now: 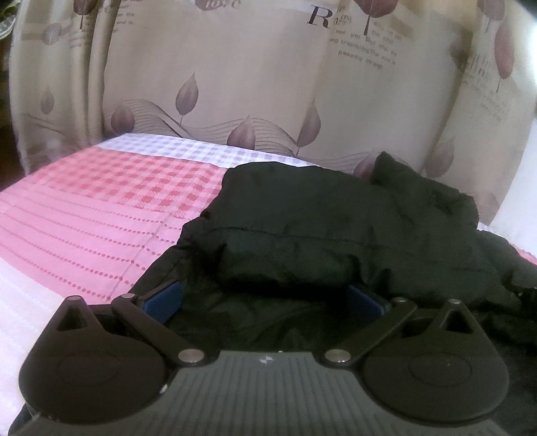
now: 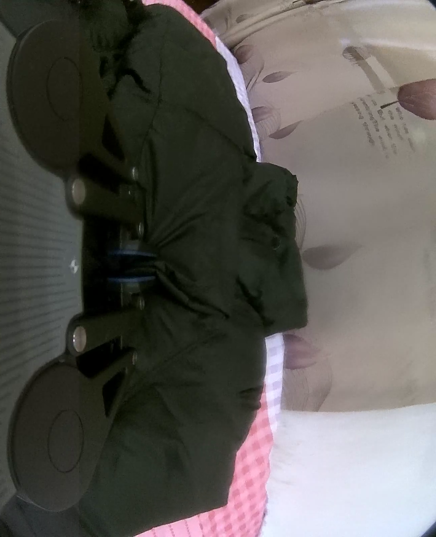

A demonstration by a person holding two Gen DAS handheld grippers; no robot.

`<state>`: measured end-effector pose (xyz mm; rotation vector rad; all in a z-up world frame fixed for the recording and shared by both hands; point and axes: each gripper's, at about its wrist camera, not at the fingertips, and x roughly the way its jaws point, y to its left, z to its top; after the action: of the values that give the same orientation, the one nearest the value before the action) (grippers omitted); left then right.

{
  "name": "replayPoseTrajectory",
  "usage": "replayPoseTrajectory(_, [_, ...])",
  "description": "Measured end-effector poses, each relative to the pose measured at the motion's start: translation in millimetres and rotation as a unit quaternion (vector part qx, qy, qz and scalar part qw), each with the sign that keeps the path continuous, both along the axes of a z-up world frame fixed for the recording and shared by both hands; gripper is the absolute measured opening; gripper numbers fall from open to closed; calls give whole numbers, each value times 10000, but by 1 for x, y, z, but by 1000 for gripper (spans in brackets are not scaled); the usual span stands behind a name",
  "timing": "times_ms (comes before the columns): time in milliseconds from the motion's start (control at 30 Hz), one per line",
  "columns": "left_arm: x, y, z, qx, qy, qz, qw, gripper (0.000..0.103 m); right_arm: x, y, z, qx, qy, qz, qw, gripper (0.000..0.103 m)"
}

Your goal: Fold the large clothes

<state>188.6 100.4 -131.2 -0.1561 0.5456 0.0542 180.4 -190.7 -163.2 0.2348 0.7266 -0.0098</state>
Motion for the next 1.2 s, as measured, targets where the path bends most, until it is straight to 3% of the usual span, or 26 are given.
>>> replayPoseTrajectory(167, [-1,0,0,5,9,15,10000,103,2,9,-1,-297,44,23,9995,12])
replayPoseTrajectory(467, [-2,0,0,42,-4,52,10000,103,0,3,-2,-24,16,-191,9998,19])
replayPoseTrajectory(600, [-2,-1,1,98,3,76,9999,103,-1,12,1,-438,-6,-307,9986,29])
replayPoseTrajectory(700, [-2,-2,1,169,15,101,9998,103,-2,20,3,-947,-3,-566,9939,63])
replayPoseTrajectory(733, [-1,-3,0,212,31,114,9997,103,-1,22,3,-1067,23,-630,9923,81])
replayPoseTrajectory(767, [-1,-4,0,268,42,123,9996,103,1,22,3,-1107,63,-630,9918,87])
replayPoseTrajectory(867, [-1,-7,1,408,46,125,9991,103,1,16,9,-976,143,-639,9931,88])
replayPoseTrajectory(1033, [-21,-7,12,609,-191,-152,9978,103,-76,6,57,-183,-647,-792,9946,88])
replayPoseTrajectory(1200, [-85,19,38,360,-409,-938,9941,103,-189,-6,84,-139,-851,80,9962,99])
